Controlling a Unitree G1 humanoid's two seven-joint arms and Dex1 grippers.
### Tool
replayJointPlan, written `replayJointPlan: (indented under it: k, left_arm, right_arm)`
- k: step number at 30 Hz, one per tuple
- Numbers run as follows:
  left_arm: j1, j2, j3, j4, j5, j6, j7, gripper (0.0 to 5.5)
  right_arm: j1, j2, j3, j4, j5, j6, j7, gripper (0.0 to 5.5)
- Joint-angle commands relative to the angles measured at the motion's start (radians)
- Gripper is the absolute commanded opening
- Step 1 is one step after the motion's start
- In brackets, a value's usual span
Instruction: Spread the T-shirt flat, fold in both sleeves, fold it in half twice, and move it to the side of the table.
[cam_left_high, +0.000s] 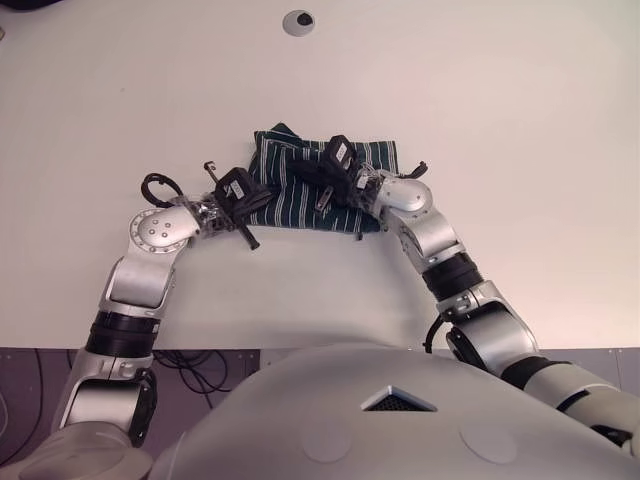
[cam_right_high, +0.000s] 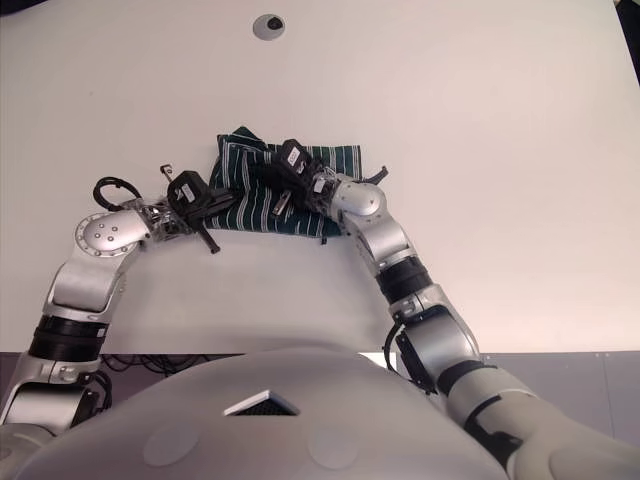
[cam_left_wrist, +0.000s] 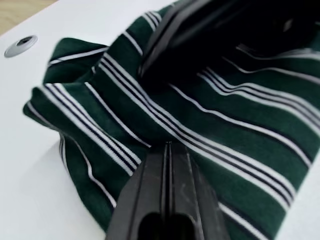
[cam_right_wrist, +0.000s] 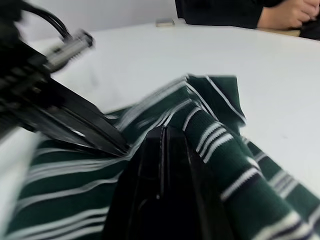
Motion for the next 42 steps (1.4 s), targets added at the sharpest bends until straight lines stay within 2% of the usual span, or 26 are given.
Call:
replayJointPlan:
  k: [1,5,14,15,19,22,24,28,32,35,38,42]
  left_arm:
    - [0.021,0.034,-0.07,0.088,0.099,0.012,0.0,0.04]
    - [0.019,0.035,-0.079,0.127,0.125,-0.01,0.02,0.04]
    - [0.045,0.034,-0.063,0.167,0.109,-0.044,0.066,0.04]
    - [0.042,0.026,-0.049,0.163,0.093,-0.05,0.072,0.04]
    - [-0.041,-0.085,0.174,0.092,-0.168,-0.033,0.118,0.04]
    - [-0.104,-0.176,0.314,0.081,-0.36,-0.019,0.141,0.04]
    - [-0.134,-0.227,0.362,0.087,-0.437,-0.005,0.163,0.04]
    - [-0.147,-0.297,0.373,0.115,-0.451,-0.007,0.219,0.04]
    - [-0.132,-0.352,0.353,0.127,-0.427,-0.028,0.245,0.04]
    - [-0.118,-0.363,0.374,0.111,-0.428,-0.04,0.261,0.04]
    - [-0.106,-0.365,0.397,0.099,-0.435,-0.042,0.269,0.04]
    - [-0.094,-0.37,0.411,0.099,-0.432,-0.054,0.272,0.04]
  right_arm:
    - [-0.073,0.029,-0.057,0.173,-0.019,0.0,-0.06,0.0]
    - [-0.134,-0.009,-0.151,0.312,-0.018,0.037,-0.134,0.0]
    - [-0.137,-0.04,-0.187,0.411,-0.036,0.086,-0.101,0.0]
    - [-0.135,-0.04,-0.185,0.411,-0.04,0.09,-0.096,0.0]
    - [-0.117,-0.054,-0.2,0.402,-0.049,0.144,-0.137,0.0]
    - [-0.141,-0.078,-0.33,0.357,0.039,0.25,-0.215,0.0]
    - [-0.125,-0.113,-0.402,0.248,0.076,0.338,-0.261,0.0]
    - [-0.032,-0.188,-0.644,-0.059,0.197,0.549,-0.441,0.0]
    - [0.092,-0.269,-0.899,-0.247,0.255,0.62,-0.617,0.0]
    - [0.177,-0.279,-1.061,-0.333,0.293,0.623,-0.727,0.0]
    - [0.242,-0.256,-1.138,-0.404,0.322,0.63,-0.782,0.0]
    - [0.233,-0.246,-1.107,-0.393,0.334,0.614,-0.769,0.0]
